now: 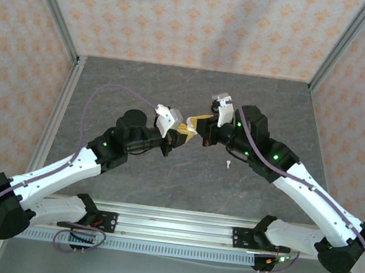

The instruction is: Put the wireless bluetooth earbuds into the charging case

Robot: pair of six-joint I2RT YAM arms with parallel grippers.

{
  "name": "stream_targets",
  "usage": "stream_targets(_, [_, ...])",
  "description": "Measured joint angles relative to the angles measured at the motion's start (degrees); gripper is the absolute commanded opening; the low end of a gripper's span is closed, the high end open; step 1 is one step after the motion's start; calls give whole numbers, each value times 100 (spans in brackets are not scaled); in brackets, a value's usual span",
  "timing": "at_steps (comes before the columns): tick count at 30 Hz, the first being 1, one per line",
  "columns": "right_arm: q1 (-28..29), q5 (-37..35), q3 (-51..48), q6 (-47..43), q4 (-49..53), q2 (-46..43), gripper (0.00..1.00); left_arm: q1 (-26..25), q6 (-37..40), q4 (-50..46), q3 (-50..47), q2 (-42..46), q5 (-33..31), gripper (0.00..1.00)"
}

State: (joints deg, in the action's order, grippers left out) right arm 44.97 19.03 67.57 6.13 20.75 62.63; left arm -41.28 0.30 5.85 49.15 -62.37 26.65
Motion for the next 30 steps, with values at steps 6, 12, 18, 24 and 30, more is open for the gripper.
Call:
stream_targets(6, [0, 26, -79, -26, -11, -2, 3, 0, 0, 4, 0, 2, 0, 0])
stream_targets(12, [0, 44, -83, -22, -11, -2, 6, 0, -2, 24, 2, 2, 2, 0])
stream_targets(18, [0, 96, -83, -20, 7, -2, 8, 0, -2, 87, 33, 2, 15, 0])
stream_targets(24, [0, 155, -83, -11, 7, -2, 16, 0, -2, 87, 33, 9, 35, 0])
stream_targets(30, [0, 195, -83, 92, 9, -2, 36, 0, -4, 90, 33, 9, 44, 0])
